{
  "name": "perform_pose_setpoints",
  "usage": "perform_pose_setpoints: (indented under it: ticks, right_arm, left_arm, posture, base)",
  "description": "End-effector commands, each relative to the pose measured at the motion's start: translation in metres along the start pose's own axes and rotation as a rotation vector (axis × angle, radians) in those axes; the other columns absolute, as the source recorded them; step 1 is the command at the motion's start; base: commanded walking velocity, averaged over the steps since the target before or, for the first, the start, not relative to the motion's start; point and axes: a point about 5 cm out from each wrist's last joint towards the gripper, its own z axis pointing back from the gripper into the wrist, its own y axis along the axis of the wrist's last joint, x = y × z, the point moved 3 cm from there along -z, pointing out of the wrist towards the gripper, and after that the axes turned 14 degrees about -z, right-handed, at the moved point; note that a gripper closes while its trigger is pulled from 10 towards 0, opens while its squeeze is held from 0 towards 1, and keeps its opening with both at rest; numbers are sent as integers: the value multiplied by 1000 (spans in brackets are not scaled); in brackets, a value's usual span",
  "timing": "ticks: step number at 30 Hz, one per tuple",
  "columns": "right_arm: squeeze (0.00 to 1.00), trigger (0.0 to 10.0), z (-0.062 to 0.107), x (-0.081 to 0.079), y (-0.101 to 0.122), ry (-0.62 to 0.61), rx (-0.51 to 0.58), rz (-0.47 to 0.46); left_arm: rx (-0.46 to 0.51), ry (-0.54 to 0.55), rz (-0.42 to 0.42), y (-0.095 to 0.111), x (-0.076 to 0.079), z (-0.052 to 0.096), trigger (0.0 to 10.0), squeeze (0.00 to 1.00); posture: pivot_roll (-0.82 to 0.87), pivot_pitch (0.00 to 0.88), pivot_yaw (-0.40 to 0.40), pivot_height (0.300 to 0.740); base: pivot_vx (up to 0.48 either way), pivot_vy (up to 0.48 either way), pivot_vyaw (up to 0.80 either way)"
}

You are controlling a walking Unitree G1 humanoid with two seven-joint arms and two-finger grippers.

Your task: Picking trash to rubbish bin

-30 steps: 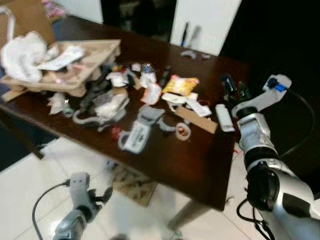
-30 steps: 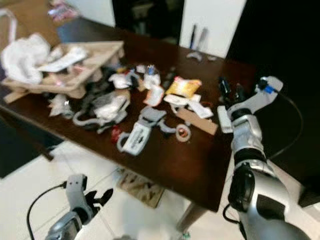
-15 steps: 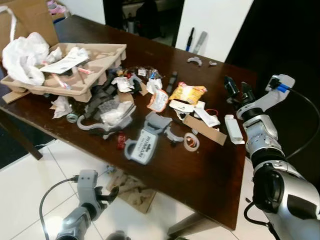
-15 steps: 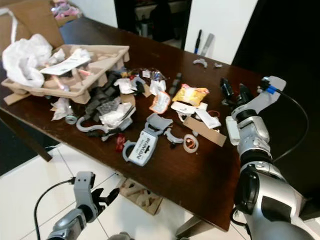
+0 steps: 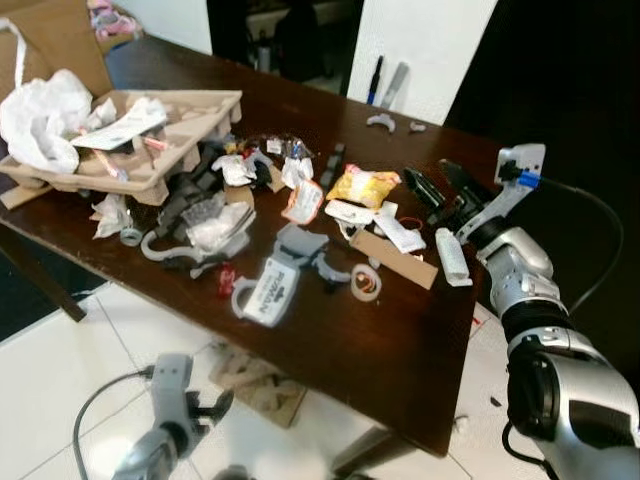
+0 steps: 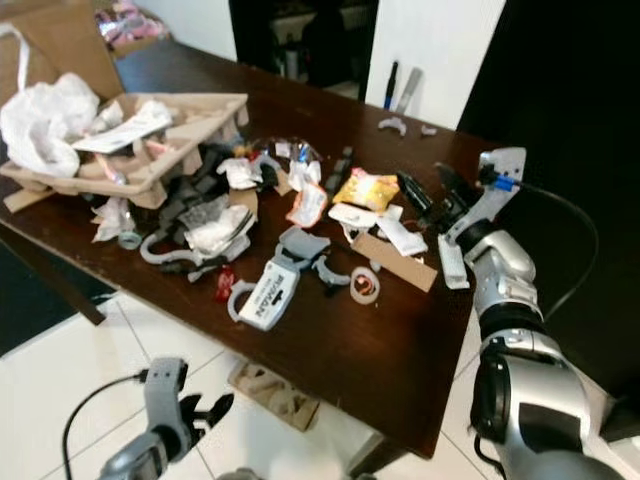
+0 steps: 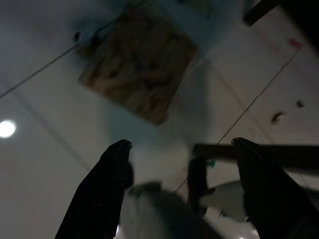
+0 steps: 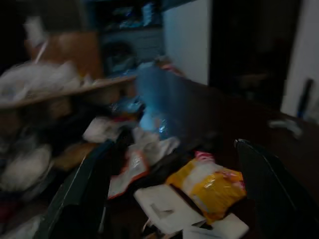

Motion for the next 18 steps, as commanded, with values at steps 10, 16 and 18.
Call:
perform_pose_setpoints:
  ticks: [10, 16, 18]
  right_arm:
    - [0, 10000, -1, 6, -23, -52, -327, 236]
    - [0, 10000, -6, 13, -28, -174, -385, 245]
    - [0, 10000, -5, 20, -31, -262, -410, 241]
  left_arm:
    - [-51, 39, 69, -24, -5, 14, 10000, 0]
    - [36, 10, 26, 0, -3, 4, 10000, 0]
    - [70, -3, 3, 10, -2, 0, 10000, 0]
  posture:
    - [217, 122, -73, 740]
    - [219, 129, -79, 740]
    - [220, 130, -80, 740]
  base:
    - [0, 0, 0]
    - [0, 0, 0]
    - [0, 0, 0]
